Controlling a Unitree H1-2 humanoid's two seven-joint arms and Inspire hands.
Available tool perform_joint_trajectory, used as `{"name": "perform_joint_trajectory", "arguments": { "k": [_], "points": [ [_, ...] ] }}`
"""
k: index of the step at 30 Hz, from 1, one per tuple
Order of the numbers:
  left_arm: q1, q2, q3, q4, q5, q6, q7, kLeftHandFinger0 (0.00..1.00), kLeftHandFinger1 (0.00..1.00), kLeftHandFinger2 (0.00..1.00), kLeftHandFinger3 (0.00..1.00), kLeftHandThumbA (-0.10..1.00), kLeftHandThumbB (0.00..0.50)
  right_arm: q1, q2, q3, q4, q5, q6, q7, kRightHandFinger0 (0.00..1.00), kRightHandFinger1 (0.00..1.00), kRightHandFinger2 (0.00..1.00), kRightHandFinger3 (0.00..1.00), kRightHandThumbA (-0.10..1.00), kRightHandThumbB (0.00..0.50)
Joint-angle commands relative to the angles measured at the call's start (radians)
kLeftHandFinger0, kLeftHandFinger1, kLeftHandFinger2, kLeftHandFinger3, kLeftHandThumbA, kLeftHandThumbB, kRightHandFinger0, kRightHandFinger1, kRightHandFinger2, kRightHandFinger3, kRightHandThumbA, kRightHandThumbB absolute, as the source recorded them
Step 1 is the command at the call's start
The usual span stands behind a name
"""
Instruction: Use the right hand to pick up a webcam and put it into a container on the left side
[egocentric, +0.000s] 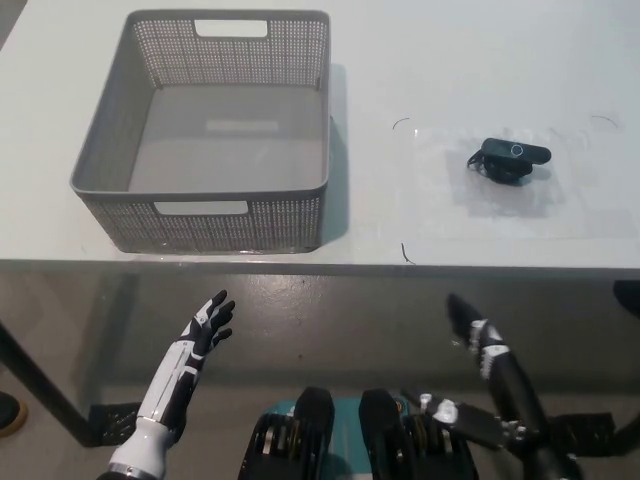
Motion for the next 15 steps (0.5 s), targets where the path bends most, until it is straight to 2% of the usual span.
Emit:
{"name": "perform_joint_trajectory", "arguments": {
  "k": [1, 2, 3, 7, 8, 14, 15],
  "points": [
    [-0.019, 0.010, 0.004, -0.020, -0.009, -0.028, -0.013, 1.00, 1.00, 1.00, 1.00, 1.00, 0.100, -0.001, -0.049, -0.028, -0.141, -0.033, 0.062, 0.022, 1.00, 1.00, 1.00, 1.00, 1.00, 0.369],
    [-0.019, 0.009, 0.005, -0.019, -0.008, -0.030, -0.014, 1.00, 1.00, 1.00, 1.00, 1.00, 0.098, -0.005, -0.064, -0.033, -0.172, -0.070, 0.056, 0.015, 1.00, 1.00, 1.00, 1.00, 1.00, 0.363],
    [-0.016, 0.009, 0.003, -0.026, -0.004, -0.022, -0.014, 1.00, 1.00, 1.00, 1.00, 1.00, 0.095, -0.007, -0.079, -0.039, -0.222, -0.113, 0.087, 0.013, 1.00, 1.00, 1.00, 1.00, 1.00, 0.393],
    [-0.011, 0.007, 0.004, -0.025, -0.004, -0.032, -0.012, 1.00, 1.00, 1.00, 1.00, 1.00, 0.078, -0.027, -0.118, -0.041, -0.323, -0.176, 0.152, 0.037, 1.00, 1.00, 1.00, 1.00, 1.00, 0.393],
    [-0.010, 0.006, 0.004, -0.022, -0.007, -0.039, -0.013, 1.00, 1.00, 1.00, 1.00, 1.00, 0.066, -0.049, -0.138, -0.039, -0.375, -0.263, 0.188, 0.046, 1.00, 1.00, 1.00, 1.00, 1.00, 0.404],
    [-0.006, 0.006, 0.002, -0.017, -0.005, -0.043, -0.014, 1.00, 1.00, 1.00, 1.00, 1.00, 0.070, -0.201, -0.193, -0.032, -0.445, -0.460, 0.335, 0.109, 1.00, 1.00, 1.00, 1.00, 0.97, 0.460],
    [-0.004, 0.006, 0.001, -0.017, -0.006, -0.042, -0.014, 1.00, 1.00, 1.00, 1.00, 1.00, 0.070, -0.223, -0.200, -0.031, -0.446, -0.482, 0.357, 0.119, 1.00, 1.00, 1.00, 1.00, 0.95, 0.457]
  ]
}}
